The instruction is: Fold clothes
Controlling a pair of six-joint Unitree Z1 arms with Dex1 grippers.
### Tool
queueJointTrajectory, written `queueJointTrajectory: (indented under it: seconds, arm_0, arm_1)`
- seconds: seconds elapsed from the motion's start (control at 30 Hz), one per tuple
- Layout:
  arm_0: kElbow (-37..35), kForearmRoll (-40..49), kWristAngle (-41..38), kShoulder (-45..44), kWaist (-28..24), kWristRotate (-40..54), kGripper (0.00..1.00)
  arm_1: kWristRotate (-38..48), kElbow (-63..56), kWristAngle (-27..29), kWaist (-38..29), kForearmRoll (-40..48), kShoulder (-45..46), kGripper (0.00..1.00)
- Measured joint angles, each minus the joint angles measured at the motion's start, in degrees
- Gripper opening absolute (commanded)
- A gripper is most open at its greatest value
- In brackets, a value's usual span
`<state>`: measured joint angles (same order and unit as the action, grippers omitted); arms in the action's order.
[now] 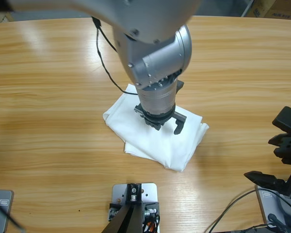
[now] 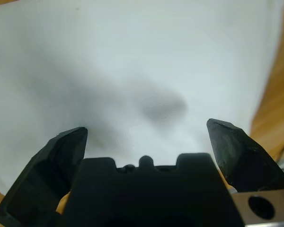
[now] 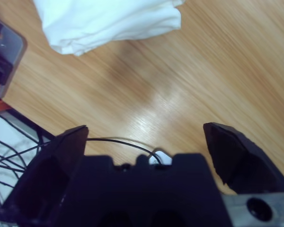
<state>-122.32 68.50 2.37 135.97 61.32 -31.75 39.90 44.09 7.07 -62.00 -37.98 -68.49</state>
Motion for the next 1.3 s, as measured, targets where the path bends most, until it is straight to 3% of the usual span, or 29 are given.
queueJointTrajectory:
  seconds: [0.4, 0.97, 1.1, 1.3]
  arm_0:
    - [-16.11, 13.38, 0.50, 10.26, 0.05, -7.24, 1.000]
    - [-21.50, 17.97, 8.92, 13.23, 1.07, -11.35, 1.000]
    - [-23.16, 17.96, 9.79, 13.99, -4.40, -11.35, 1.000]
    - [-24.44, 17.96, 10.75, 14.49, -17.65, -12.09, 1.000]
  arm_1:
    - [0.75, -2.38, 0.00, 0.00, 1.20, 0.56, 1.000]
    - [1.23, -3.35, 0.00, 0.00, 1.20, 3.35, 0.991]
    - [1.25, -3.37, 0.00, 0.00, 1.20, 4.33, 0.991]
    - [1.35, -3.50, 0.00, 0.00, 1.20, 5.29, 0.991]
